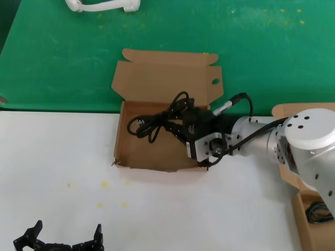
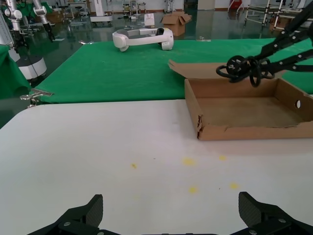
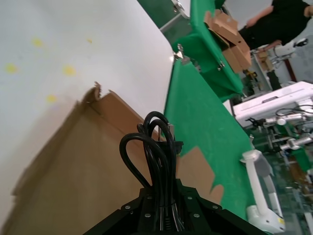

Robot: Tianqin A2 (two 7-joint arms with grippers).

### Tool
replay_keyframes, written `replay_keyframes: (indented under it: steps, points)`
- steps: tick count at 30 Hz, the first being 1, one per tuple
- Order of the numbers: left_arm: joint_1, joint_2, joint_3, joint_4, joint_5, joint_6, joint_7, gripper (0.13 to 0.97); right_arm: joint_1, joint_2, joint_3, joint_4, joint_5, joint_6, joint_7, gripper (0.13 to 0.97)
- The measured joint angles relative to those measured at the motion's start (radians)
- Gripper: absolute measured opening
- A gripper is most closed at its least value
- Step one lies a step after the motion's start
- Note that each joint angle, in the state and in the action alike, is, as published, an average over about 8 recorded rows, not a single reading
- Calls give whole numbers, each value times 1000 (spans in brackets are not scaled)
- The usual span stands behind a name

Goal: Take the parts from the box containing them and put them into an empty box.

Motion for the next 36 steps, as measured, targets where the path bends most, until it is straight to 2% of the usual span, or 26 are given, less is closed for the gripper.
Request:
replay_keyframes:
  steps: [4,8,13,18,21,27,35,36]
  points:
    - [0,0,0,0,0,0,0,966,16,-17,26,-54,40,15,-67,211]
    - [0,0,0,0,0,0,0,966,4,-9,36,-32,38,22,-49,216]
    - [0,0,0,0,0,0,0,966,-48,34,24,84,3,30,65,252]
    - [0,0,0,0,0,0,0,966,-125,92,21,254,-50,38,235,288]
    - [0,0,0,0,0,0,0,966,-176,121,48,360,-86,38,342,339]
    - [0,0,0,0,0,0,0,966,-298,173,168,576,-145,42,558,425]
    - [0,0,0,0,0,0,0,966,-518,185,441,874,-293,36,858,626]
    - [0,0,0,0,0,0,0,966,-540,182,469,901,-311,34,886,626]
